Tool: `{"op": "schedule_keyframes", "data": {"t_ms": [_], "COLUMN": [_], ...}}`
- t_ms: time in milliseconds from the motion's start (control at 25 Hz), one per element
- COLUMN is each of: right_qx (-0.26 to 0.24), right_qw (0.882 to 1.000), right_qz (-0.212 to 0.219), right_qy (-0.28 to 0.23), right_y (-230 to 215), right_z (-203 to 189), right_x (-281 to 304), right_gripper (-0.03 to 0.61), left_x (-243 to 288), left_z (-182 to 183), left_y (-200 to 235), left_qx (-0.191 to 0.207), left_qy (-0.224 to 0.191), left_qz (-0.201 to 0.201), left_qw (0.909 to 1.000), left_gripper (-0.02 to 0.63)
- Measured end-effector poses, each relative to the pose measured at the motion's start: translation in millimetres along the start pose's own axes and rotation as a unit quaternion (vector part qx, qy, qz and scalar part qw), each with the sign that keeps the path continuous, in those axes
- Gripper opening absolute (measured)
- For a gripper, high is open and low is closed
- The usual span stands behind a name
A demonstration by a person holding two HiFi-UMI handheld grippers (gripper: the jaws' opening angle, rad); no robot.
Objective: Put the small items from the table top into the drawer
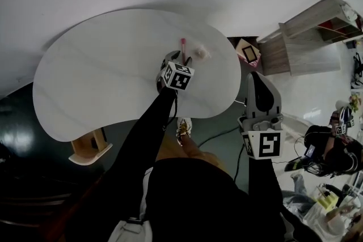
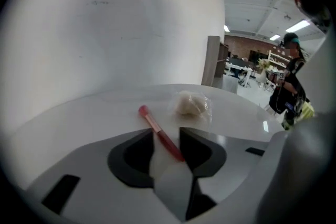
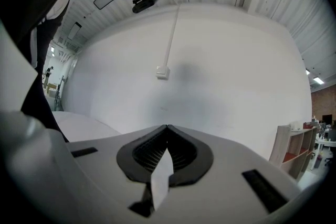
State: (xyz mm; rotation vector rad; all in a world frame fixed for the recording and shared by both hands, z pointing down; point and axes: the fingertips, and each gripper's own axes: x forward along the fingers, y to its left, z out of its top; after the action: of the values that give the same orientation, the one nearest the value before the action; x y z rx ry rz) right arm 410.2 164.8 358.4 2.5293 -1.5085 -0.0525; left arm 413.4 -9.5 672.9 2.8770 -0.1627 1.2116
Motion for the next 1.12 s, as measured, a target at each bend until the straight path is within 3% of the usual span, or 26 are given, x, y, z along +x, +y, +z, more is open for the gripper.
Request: {"op": "schedule_keyframes", "data": {"t_ms": [40, 80, 320, 680, 1120], "right_qx": [0.001, 0.003, 0.007, 0.017, 0.051], "right_qw": [1.0, 1.0, 1.0, 0.997, 0.983], "right_qz": [0.002, 0.004, 0.013, 0.054, 0.146], "right_qy": [0.0, 0.0, -0.007, -0.054, -0.101], "right_y": [0, 1, 9, 46, 98], "right_z": [-1, -2, 2, 20, 53], "right_x": [2, 3, 5, 13, 78], "right_gripper": [0.026, 0.026, 0.026, 0.026, 0.026], "left_x": [0, 0, -11, -102, -249], "left_z": [-1, -2, -6, 9, 62], "left_y": [0, 1, 3, 33, 94], "left_qx": [0.011, 0.017, 0.017, 0.022, 0.007], "left_qy": [0.002, 0.003, 0.007, -0.066, -0.167], "left_qz": [0.007, 0.014, 0.016, 0.061, 0.144], "left_qw": [0.9999, 0.9998, 0.9997, 0.9957, 0.9753], "left_gripper": [0.092, 0.054, 0.051, 0.051, 0.051]}}
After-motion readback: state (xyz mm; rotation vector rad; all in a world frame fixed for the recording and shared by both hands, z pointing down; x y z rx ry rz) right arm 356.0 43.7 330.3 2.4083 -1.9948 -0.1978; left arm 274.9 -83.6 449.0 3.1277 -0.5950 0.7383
